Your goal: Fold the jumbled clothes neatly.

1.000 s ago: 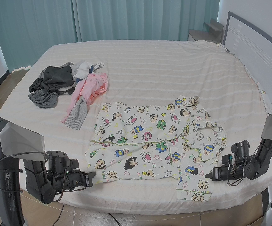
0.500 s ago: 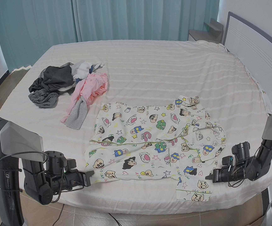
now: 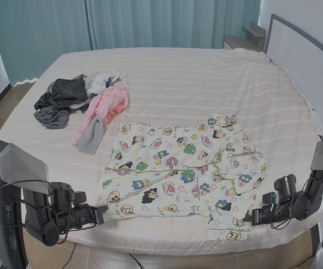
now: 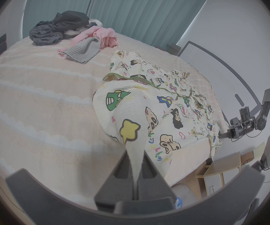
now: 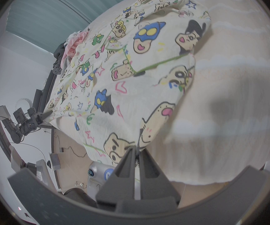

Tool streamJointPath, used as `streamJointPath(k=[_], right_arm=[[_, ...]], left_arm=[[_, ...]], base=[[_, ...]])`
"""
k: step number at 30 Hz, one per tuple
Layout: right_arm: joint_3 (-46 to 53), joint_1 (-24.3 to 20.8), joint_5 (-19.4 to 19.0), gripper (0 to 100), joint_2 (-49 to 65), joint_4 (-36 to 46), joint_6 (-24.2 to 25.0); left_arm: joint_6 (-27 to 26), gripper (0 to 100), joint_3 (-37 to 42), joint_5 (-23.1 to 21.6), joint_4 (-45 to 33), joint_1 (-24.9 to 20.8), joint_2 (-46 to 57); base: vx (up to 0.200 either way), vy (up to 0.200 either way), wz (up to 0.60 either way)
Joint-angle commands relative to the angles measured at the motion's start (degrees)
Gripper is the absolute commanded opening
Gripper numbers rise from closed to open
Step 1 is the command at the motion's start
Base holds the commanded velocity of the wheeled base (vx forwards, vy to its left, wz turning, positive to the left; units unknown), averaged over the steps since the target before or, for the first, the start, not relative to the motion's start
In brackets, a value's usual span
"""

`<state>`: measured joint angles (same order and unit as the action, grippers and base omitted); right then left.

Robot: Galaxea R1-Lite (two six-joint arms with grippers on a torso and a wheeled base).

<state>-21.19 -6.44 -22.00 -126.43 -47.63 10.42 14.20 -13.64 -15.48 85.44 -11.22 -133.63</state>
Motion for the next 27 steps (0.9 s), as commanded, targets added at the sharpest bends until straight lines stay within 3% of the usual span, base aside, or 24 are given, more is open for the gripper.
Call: streamJointPath(k=[1, 9, 10, 20, 23, 27], right_arm=[[-2.02, -0.07, 0.12, 0, 0.22, -0.54, 0.39], [-2.89, 1.34, 1.09, 0, -0.13, -0.27, 0.39], [-3.07, 1.78, 1.09, 100, -0.13, -0.27, 0.39], [-5.71, 3.01, 0.82, 100, 0.57, -1.06, 1.35], [-8.78, 2.48, 1.00, 100, 0.13, -0.80, 5.92], [-10.72, 2.22, 1.09, 100, -1.19, -0.18, 7.07]], left_arm=[[-0.14, 0, 0.37, -0.16, -0.01, -0.12, -0.49], [-0.05, 0, 0.19, 0.10, 0.16, 0.05, -0.58], [-0.05, 0, 0.28, 0.19, 0.51, 0.05, -0.58], [0.04, 0, 0.99, 0.28, 4.56, 0.05, -2.69], [0.04, 0, 0.90, 0.19, 4.56, 0.05, -3.04], [0.04, 0, 0.81, 0.19, 4.56, 0.05, -2.95]], base=[[0.000, 0.000, 0.00], [0.000, 0.000, 0.00], [0.000, 0.000, 0.00], [0.000, 0.000, 0.00], [0.000, 0.000, 0.00], [0.000, 0.000, 0.00]])
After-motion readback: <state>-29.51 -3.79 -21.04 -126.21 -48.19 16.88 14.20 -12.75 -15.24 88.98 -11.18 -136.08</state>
